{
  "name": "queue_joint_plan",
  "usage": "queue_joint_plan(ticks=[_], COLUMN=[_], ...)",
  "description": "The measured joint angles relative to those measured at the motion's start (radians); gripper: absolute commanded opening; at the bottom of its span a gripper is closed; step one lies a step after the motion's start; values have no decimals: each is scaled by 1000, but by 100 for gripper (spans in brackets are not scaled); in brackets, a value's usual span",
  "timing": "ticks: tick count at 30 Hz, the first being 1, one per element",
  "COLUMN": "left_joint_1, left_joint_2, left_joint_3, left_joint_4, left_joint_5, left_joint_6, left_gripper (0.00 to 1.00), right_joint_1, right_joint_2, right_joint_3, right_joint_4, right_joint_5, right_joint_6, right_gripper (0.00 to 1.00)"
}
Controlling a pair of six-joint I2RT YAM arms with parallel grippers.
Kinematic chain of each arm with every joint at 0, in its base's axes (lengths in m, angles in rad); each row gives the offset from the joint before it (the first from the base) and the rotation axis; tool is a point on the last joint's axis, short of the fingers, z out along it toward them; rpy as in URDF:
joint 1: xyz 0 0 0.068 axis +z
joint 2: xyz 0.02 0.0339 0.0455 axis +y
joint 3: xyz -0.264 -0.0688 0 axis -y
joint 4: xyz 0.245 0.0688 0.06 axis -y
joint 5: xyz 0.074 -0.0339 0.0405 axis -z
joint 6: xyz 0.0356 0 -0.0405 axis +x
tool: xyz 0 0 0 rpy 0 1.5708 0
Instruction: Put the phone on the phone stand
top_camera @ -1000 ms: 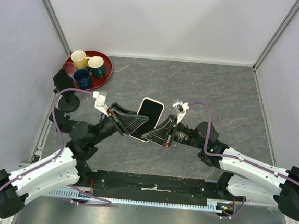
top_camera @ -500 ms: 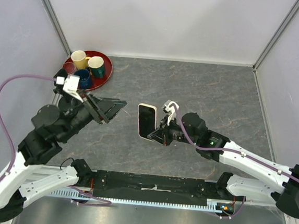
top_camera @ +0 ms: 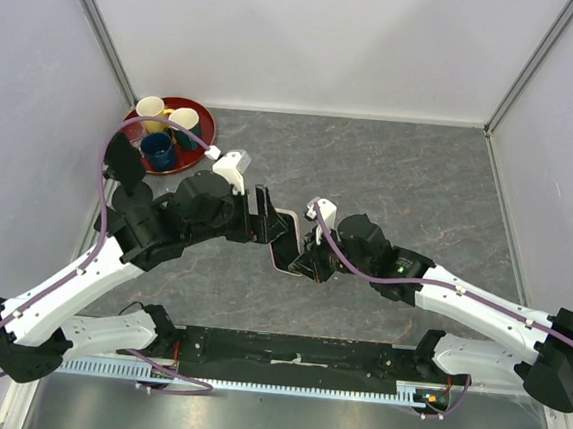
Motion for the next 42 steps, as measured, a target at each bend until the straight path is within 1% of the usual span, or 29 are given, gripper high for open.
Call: queue_joint_plan(ticks=[6, 10, 14, 22, 34, 38, 42], left_joint_1=[-50, -63, -66, -72, -72, -72, -72], left_joint_2=[-6, 13, 45, 97, 61, 75, 106], left_joint_3=[-24, -36, -36, 9, 26, 27, 35], left_joint_4=[58, 88, 109, 74, 36, 35, 37], left_joint_5=[-1, -15, -46, -81, -127, -128, -125], left_joint_6=[0, 0, 0, 0, 0, 0, 0], left_gripper=[89, 86, 86, 86, 88, 91, 91], right_joint_1=[0, 0, 0, 0, 0, 0, -2], right_joint_2=[0, 0, 0, 0, -14, -14, -14], right_joint_3=[11, 14, 14, 14, 14, 14, 14], right_joint_4=[-2, -2, -2, -3, -3, -4, -17], right_joint_5=[13, 13, 12, 19, 14, 13, 17], right_joint_6=[-5, -6, -9, -10, -20, -20, -19], right_gripper=[0, 0, 0, 0, 0, 0, 0])
